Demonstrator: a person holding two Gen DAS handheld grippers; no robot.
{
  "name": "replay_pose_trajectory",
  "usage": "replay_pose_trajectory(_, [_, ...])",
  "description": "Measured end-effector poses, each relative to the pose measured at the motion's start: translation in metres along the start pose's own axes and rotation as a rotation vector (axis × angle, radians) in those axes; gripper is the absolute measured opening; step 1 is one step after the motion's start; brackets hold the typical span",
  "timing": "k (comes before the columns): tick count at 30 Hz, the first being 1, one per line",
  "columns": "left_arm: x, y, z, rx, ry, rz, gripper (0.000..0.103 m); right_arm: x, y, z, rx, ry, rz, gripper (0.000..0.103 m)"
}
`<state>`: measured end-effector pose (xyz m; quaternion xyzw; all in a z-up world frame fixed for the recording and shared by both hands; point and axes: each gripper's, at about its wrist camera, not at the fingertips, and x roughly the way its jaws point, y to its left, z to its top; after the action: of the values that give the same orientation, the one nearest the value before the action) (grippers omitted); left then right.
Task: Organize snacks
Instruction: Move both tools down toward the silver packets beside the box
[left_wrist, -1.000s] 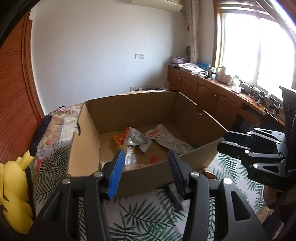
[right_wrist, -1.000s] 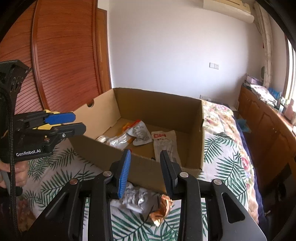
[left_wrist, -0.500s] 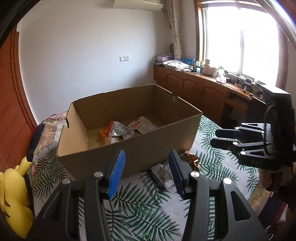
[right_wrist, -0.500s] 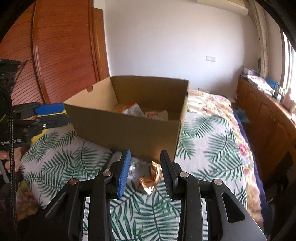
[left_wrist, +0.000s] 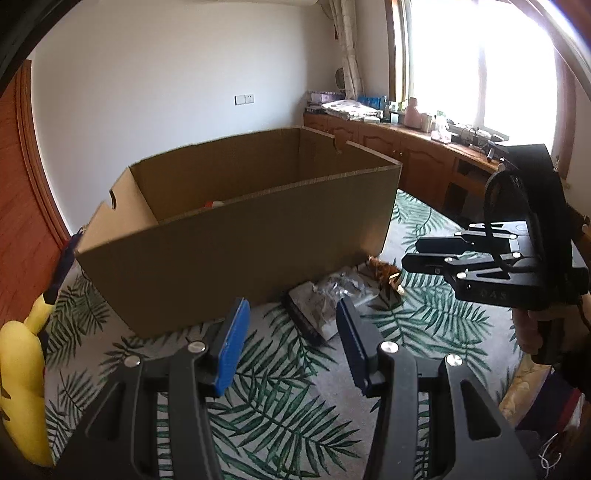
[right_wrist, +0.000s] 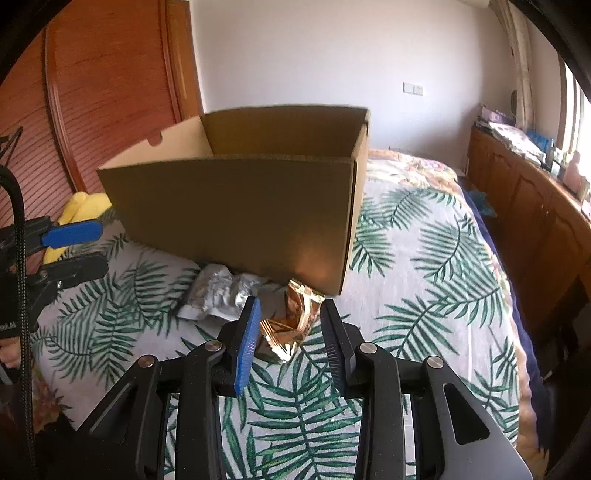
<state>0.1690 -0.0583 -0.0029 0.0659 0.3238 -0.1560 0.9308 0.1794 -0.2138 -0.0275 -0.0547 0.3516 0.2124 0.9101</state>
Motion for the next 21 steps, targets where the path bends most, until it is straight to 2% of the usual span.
replay_pose_trajectory(3, [0.01, 0.002, -0.008, -0.005, 0.016, 0.004, 0.049, 0.011, -0.001, -0.004, 0.011, 0.022, -0.018, 0.039])
replay_pose_trajectory(12, [0.034, 0.009, -0.021, -0.047, 0.067, 0.008, 0.049, 0.031, -0.003, -0.006, 0.037, 0.06, -0.024, 0.04])
replay_pose_trajectory(21, [0.038, 0.003, -0.02, -0.067, 0.063, -0.003, 0.05, 0.037, -0.004, 0.004, 0.091, 0.064, -0.006, 0.041])
